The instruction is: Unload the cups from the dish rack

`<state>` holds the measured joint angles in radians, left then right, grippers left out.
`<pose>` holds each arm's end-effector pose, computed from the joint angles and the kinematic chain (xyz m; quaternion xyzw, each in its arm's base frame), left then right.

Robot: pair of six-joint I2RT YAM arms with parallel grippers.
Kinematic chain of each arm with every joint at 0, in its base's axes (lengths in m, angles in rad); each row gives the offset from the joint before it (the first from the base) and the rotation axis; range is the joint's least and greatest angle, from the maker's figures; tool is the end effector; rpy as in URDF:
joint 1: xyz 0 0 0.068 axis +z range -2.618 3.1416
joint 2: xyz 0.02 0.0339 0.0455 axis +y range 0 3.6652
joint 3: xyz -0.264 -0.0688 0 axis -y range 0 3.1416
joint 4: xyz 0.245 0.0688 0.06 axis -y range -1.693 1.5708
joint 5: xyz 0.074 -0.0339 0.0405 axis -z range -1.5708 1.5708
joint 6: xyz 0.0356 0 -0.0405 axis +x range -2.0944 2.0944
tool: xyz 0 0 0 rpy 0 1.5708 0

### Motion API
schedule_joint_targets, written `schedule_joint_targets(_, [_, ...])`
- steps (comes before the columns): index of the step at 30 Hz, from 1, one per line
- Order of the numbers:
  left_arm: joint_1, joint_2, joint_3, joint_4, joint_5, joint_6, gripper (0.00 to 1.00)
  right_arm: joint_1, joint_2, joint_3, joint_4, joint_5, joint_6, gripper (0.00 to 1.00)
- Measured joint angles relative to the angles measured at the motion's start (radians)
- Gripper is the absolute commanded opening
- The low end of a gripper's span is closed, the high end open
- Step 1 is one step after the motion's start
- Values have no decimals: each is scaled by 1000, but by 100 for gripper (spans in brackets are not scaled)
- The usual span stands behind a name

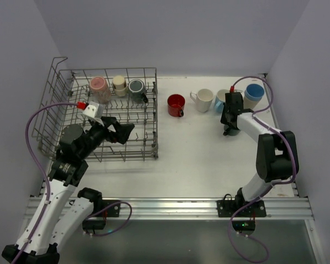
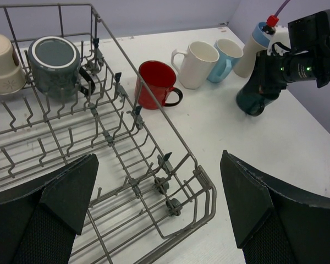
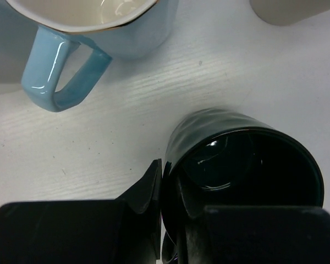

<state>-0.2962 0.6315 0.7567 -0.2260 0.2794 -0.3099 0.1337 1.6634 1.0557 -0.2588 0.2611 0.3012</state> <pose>0.1408 -0.0532 0.3486 0.0883 0.7352 -0.2968 0.6030 0.3481 0.0375 0.2031 0.1226 0.9236 -0.0455 0.3603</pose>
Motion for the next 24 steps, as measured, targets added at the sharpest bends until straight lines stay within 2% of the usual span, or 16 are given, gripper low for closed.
schedule_joint_targets(4, [0, 15, 0, -1, -2, -1, 100, -1, 0, 2, 9, -18, 3, 32])
schedule_joint_targets(5, [0, 22, 0, -1, -1, -1, 100, -1, 0, 5, 11, -18, 6, 44])
schedule_joint_targets(9, [0, 55, 5, -2, -2, -3, 100, -1, -17, 6, 11, -25, 24, 64])
schedule_joint_targets(11, [0, 79, 15, -2, -5, -9, 100, -1, -46, 6, 11, -33, 31, 72])
schedule_joint_targets(12, [0, 95, 23, -5, -8, -14, 100, -1, -71, 5, 10, -40, 37, 81])
schedule_joint_targets(15, [0, 137, 62, -20, -29, -47, 100, -1, -178, -3, 10, -56, 56, 93])
schedule_joint_targets(19, [-1, 193, 147, -29, -98, -102, 100, -1, -365, -40, 31, -111, 88, 98])
schedule_joint_targets(24, [-1, 338, 268, -15, -262, -171, 100, 7, -578, -165, 112, -224, 154, 99])
